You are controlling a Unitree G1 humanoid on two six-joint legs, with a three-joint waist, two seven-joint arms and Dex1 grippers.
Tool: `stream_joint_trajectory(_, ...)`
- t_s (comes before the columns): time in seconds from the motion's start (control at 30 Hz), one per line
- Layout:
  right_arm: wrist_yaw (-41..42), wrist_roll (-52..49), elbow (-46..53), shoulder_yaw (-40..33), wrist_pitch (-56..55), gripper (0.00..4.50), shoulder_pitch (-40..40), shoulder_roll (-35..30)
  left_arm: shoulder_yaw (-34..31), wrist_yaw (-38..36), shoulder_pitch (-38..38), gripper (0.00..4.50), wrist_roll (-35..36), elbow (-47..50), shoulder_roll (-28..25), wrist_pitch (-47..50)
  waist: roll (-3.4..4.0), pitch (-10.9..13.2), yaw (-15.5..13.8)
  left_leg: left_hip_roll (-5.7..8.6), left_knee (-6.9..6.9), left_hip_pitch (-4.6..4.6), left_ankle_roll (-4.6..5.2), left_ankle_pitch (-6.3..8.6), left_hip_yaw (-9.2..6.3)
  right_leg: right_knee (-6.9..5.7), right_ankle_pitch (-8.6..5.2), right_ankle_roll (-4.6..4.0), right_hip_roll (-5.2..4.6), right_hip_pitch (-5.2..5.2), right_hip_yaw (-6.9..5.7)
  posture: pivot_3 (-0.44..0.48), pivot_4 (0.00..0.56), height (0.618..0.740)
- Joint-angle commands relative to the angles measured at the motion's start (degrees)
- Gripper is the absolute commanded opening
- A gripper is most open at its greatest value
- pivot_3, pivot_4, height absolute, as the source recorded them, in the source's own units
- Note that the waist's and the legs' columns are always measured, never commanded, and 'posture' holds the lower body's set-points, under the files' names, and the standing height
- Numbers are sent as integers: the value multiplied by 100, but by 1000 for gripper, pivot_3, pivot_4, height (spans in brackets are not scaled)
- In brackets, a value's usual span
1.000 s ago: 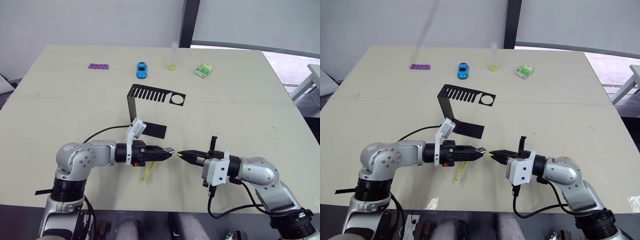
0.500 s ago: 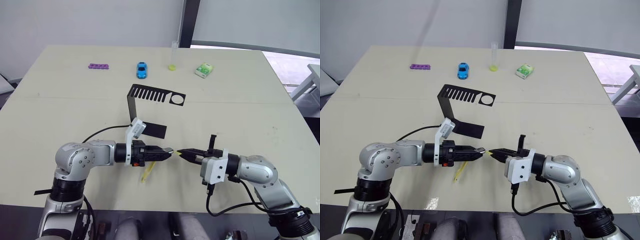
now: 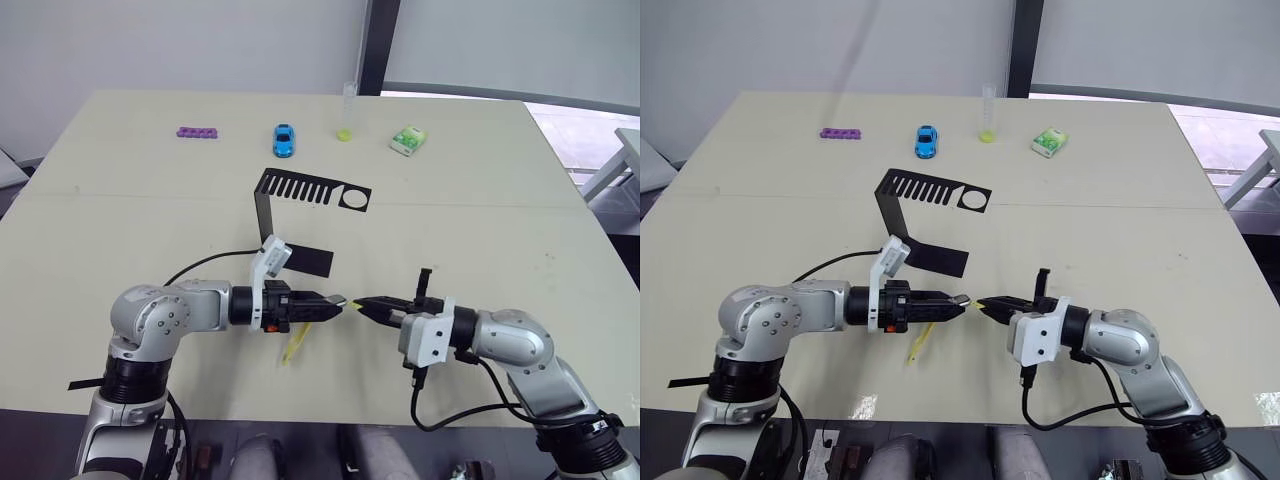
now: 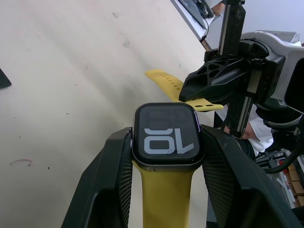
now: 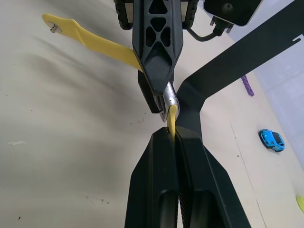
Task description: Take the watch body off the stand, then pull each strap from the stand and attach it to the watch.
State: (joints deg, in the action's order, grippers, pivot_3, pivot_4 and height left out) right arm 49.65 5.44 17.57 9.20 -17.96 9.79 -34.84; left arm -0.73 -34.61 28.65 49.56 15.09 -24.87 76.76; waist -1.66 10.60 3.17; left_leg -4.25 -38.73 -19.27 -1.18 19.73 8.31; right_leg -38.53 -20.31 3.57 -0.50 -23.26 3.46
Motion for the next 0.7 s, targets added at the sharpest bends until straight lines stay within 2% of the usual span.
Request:
stream_joint_trajectory(0.03, -127, -90, 287, 204, -85, 0, 146, 158, 273, -51, 87, 1596, 142, 261, 192, -6, 0, 0, -1, 0, 0, 0, 0, 0, 0, 0, 0, 0, 0, 0, 0, 0, 150, 740)
stream_joint_trajectory(0.7, -145, 60, 169, 281, -35, 0, 329, 276, 338, -29, 72, 1596, 65, 256, 251, -15, 0, 0, 0, 0, 0, 0, 0, 0, 0, 0, 0, 0, 0, 0, 0, 0, 150, 740)
